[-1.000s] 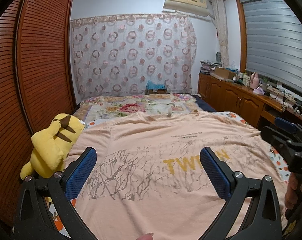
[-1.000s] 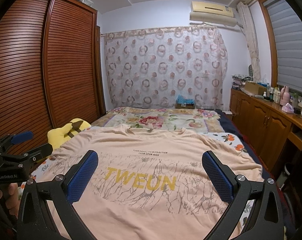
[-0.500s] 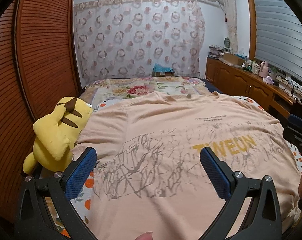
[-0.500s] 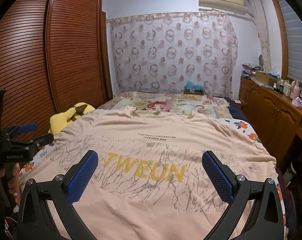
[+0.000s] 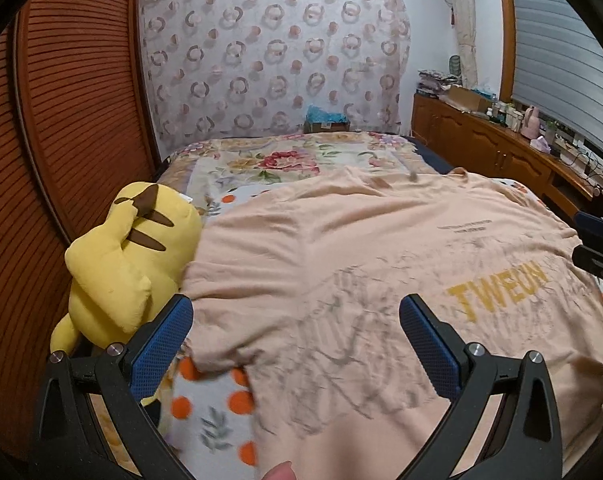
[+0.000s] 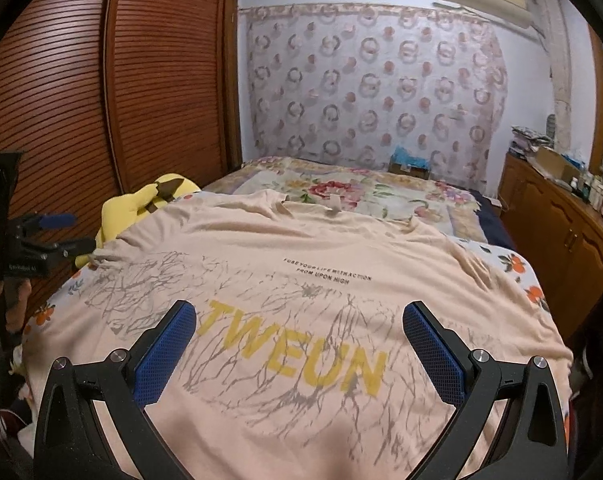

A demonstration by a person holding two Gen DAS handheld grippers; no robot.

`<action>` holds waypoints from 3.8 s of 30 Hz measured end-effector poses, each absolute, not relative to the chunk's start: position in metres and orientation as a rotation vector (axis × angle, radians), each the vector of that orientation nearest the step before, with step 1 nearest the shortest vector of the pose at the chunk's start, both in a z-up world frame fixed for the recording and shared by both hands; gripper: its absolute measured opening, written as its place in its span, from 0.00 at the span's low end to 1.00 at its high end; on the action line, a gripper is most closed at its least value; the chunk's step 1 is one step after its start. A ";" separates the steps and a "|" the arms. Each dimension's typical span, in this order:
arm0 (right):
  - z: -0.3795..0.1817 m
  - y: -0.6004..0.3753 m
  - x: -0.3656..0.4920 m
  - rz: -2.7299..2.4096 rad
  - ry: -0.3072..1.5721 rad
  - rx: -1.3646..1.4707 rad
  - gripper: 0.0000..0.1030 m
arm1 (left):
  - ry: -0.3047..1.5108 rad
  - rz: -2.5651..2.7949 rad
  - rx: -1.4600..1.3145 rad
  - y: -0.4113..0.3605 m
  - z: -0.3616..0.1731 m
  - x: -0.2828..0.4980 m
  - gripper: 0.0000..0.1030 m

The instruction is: Fold small clothes

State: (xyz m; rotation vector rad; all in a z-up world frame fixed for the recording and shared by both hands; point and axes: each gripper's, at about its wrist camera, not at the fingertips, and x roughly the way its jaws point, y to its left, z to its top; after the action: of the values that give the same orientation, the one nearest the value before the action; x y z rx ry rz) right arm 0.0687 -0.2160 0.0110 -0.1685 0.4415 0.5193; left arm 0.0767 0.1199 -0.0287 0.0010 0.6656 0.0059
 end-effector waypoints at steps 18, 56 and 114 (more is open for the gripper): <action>0.012 -0.190 0.155 0.630 0.611 -0.227 0.99 | 0.871 0.035 -0.167 0.211 -0.076 0.142 0.75; 0.004 -0.182 0.223 0.638 0.722 -0.219 0.96 | 0.789 -0.208 -0.025 0.112 0.012 0.172 0.05; -0.035 -0.079 0.243 0.761 0.685 -0.259 0.35 | 0.906 0.028 -0.052 0.160 -0.103 0.126 0.94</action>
State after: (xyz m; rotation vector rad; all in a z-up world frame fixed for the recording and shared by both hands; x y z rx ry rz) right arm 0.2431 -0.0790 -0.0351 -0.2594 0.6850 0.7607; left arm 0.1263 0.1599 -0.1031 -0.0523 0.9063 0.0277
